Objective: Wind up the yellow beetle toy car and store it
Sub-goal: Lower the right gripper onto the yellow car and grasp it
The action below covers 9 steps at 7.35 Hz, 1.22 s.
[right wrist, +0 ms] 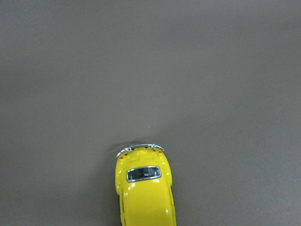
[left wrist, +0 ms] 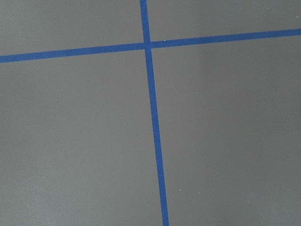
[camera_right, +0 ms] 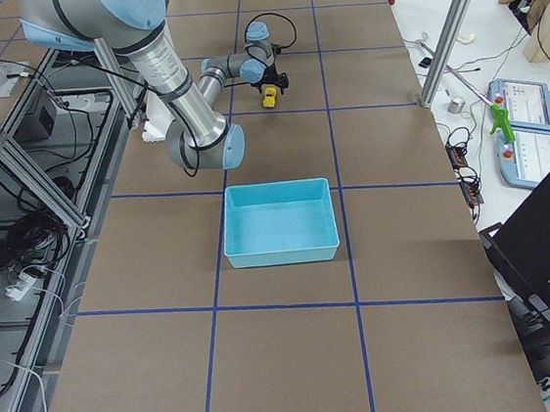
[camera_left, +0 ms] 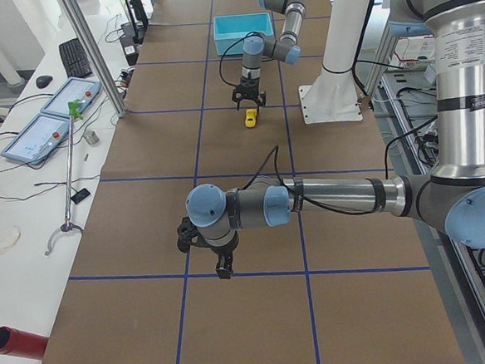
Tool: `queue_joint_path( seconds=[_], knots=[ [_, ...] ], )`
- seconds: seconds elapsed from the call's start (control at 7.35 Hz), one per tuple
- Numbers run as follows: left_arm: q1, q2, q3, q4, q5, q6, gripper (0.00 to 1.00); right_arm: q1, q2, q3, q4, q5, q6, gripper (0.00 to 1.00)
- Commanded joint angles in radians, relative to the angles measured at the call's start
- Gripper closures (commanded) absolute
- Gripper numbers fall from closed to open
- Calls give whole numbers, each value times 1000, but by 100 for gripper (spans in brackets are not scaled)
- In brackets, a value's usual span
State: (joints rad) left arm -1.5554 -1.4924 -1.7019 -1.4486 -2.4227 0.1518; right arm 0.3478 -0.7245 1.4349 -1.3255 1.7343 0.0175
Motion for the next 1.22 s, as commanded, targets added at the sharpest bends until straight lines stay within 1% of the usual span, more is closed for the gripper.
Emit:
queue_joint_path(
  seconds=[0.0,0.27,0.41,0.68,0.82,0.95,1.09],
  knots=[
    [0,-3,-1,-1,-1,-9,0,-9,4,-10,5,-19,1,1],
    [0,-2,-1,1,1,-9,0,-15,2,-11,5,-18,2,7],
    [0,0,-1,1,1,-9,0,-15,0,-11,5,-16,2,17],
    [0,-2,1,1,2,-8,0,-15,2,-10,5,-16,2,76],
    [0,-2,1,1,2,-9,0,-16,4,-10,5,-16,4,95],
    [0,-2,2,1,2,-8,0,-16,4,2,3,-15,6,100],
    [0,-3,1,1,2,-8,0,-15,5,13,2,-6,7,100]
  ],
)
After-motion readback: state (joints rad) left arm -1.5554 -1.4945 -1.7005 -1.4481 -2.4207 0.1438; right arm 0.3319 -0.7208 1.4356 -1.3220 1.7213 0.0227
